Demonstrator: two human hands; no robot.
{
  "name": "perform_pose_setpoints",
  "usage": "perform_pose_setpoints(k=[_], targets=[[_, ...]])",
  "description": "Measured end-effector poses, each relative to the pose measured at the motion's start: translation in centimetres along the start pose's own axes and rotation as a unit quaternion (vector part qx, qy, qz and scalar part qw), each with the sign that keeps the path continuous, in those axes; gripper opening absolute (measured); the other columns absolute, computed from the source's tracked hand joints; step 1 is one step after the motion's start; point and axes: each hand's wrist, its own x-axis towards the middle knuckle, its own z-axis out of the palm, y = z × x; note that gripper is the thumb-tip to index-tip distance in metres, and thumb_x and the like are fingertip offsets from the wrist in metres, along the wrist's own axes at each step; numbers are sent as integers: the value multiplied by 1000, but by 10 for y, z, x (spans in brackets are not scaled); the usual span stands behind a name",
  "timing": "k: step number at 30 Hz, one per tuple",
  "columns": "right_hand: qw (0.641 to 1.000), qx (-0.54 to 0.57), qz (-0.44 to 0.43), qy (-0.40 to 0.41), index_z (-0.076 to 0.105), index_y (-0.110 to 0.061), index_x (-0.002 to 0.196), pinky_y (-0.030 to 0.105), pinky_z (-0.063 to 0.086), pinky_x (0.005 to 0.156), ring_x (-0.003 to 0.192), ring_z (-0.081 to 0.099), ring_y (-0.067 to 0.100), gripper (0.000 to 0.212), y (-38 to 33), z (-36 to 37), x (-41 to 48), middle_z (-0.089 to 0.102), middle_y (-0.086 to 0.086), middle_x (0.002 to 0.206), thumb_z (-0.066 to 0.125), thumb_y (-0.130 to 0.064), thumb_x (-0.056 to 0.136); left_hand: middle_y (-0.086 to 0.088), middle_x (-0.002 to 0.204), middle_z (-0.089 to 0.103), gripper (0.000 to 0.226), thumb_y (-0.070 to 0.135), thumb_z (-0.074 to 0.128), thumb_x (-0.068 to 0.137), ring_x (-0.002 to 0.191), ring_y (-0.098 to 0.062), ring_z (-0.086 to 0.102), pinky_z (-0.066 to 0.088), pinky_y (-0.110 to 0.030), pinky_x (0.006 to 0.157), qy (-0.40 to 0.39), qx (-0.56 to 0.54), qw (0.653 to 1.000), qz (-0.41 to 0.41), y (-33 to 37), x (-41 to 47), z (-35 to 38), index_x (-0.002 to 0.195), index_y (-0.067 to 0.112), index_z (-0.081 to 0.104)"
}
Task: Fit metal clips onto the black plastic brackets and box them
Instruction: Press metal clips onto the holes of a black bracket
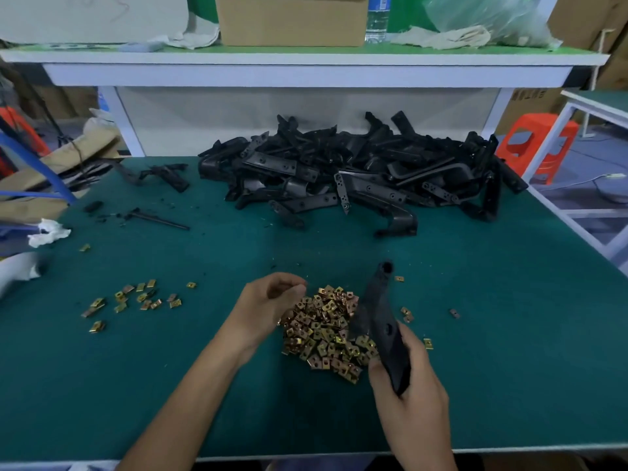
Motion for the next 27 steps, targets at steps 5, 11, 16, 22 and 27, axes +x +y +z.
perform_pose_setpoints(k=[5,11,16,22,27], targets=[[999,-3,-3,-32,42,-66,123,27,49,76,91,63,1,50,1,12,-2,66,-21,103,61,-36,88,-3,81,68,13,16,63,99,74,-14,61,55,-27,70,27,-93,995,-10,-8,-10,-6,106,15,74],[999,-29,-10,-28,34,-65,127,30,51,77,89,64,5,55,7,12,-5,68,-18,106,61,-39,86,-4,88,70,25,8,70,92,76,-13,65,57,-23,72,21,-172,984,-35,-11,-15,-12,116,11,70],[999,-35,-9,-23,32,-79,120,28,50,76,90,63,0,55,5,12,-4,67,-22,103,58,-45,85,-3,101,77,22,11,50,105,88,-14,70,56,-23,74,37,-49,998,-12,-11,-18,-15,116,18,68],[999,-22,-12,-26,31,-80,119,28,48,77,95,59,-10,55,4,12,-4,56,-42,110,58,-44,86,0,90,73,27,11,57,101,74,-3,62,54,-23,72,94,30,995,26,-11,-24,-23,98,31,75],[999,-24,-24,-26,32,-77,121,19,46,72,92,59,-11,55,6,12,-4,56,-40,108,59,-43,87,14,83,71,24,17,62,96,74,-5,65,49,-20,67,134,205,968,54,-15,-32,-42,94,38,72]])
